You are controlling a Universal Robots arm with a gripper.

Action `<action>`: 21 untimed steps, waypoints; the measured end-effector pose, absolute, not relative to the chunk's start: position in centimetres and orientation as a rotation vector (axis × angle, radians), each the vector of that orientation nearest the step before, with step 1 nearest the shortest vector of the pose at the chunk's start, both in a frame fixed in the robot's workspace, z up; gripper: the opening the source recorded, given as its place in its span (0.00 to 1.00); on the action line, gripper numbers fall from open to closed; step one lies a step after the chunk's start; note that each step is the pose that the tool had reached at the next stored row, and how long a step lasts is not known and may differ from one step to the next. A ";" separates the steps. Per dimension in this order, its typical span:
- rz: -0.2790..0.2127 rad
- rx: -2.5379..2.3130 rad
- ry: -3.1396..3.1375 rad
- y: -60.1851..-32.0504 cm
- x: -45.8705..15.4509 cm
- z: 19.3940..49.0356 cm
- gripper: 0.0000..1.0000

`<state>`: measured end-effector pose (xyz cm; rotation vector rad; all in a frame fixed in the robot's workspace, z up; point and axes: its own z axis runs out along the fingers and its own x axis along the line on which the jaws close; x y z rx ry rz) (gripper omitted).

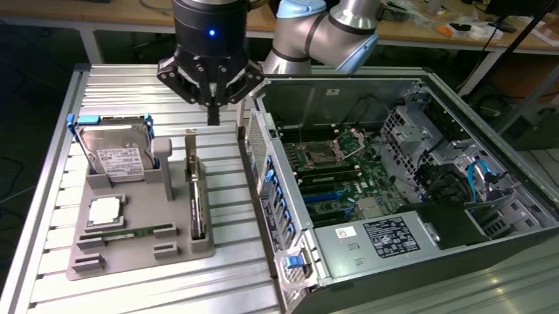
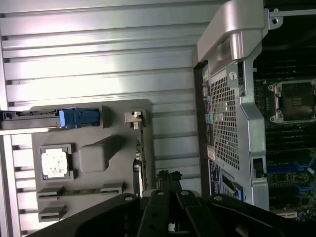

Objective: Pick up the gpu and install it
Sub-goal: 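Reach for the gpu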

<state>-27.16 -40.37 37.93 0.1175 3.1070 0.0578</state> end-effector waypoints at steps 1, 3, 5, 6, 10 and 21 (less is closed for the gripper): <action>0.058 0.117 3.107 -40.4 -27.2 37.9 0.11; 0.058 0.117 3.107 -40.4 -27.4 37.9 0.11; 0.058 0.117 3.107 -40.4 -27.6 37.9 0.11; 0.058 0.117 3.107 -40.4 -27.7 37.9 0.11; 0.058 0.117 3.107 -40.4 -28.0 37.8 0.11; 0.058 0.117 3.107 -40.4 -29.0 37.7 0.11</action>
